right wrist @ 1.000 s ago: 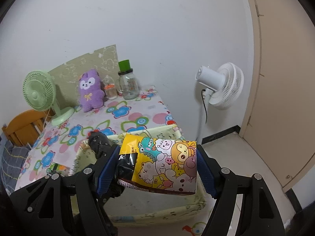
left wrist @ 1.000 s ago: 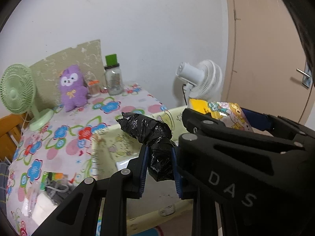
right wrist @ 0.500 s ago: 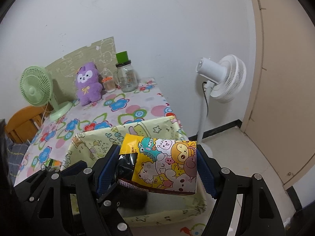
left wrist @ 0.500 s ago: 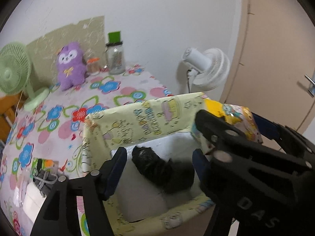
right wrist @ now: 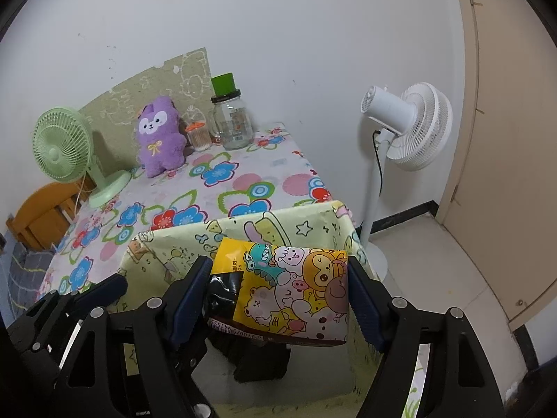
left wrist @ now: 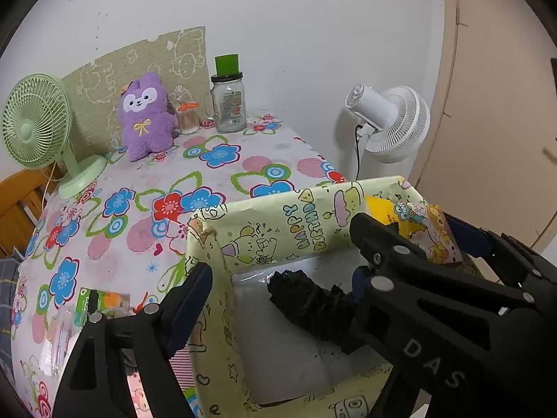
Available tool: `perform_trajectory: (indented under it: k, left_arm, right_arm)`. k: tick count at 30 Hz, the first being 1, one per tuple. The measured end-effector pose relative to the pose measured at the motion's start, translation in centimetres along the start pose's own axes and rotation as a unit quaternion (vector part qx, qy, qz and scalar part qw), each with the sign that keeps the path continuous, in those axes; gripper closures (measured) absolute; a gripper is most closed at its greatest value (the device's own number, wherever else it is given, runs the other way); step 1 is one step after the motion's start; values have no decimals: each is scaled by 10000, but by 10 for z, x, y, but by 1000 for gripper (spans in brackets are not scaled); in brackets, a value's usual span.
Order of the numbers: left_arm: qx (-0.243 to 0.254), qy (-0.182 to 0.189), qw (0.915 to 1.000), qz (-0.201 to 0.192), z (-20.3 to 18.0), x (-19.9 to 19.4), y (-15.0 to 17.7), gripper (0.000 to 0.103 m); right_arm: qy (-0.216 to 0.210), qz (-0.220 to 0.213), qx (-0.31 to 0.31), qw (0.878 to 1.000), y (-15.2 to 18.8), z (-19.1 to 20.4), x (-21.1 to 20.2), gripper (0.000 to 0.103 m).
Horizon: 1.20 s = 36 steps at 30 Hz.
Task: Organize soft objects
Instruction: 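Lower both held items into the box and open both tools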
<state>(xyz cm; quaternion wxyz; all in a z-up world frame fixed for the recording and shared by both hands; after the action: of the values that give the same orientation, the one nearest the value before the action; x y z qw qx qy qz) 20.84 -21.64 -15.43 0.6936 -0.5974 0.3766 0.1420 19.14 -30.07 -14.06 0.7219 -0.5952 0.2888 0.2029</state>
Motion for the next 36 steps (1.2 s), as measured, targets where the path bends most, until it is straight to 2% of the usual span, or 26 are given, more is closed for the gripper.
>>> perform_trajectory:
  k: [6, 11, 16, 21, 25, 36]
  left_arm:
    - [52, -66, 10000, -21, -1, 1, -2, 9]
    - [8, -24, 10000, -35, 0, 1, -3, 8]
    - [12, -46, 10000, -33, 0, 0, -2, 8]
    - [39, -86, 9999, -126, -1, -9, -2, 8]
    - [72, -81, 9997, -236, -3, -20, -2, 8]
    - [21, -41, 9988, -480, 8, -47, 3, 9]
  right_arm:
    - [126, 68, -32, 9999, -4, 2, 11, 23]
    - [38, 93, -88, 9999, -5, 4, 13, 16]
    - [23, 105, -69, 9999, -4, 4, 10, 15]
    - [25, 13, -74, 10000, -4, 4, -1, 14]
    - [30, -157, -105, 9998, -5, 6, -15, 8]
    - [5, -330, -174, 9993, -2, 22, -42, 8]
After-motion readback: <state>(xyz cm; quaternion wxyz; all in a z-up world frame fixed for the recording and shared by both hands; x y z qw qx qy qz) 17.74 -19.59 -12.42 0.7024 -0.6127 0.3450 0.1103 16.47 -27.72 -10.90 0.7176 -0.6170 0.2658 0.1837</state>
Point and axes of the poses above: each gripper's, at about its wrist camera, not at the fingertips, and x roughly the way its jaws point, z to its left, y to its underside, the point moved 10 cm from there along x, roughly the way its jaws point, and after that the axes turned 1 degree about -z, right-handed, at the moved point
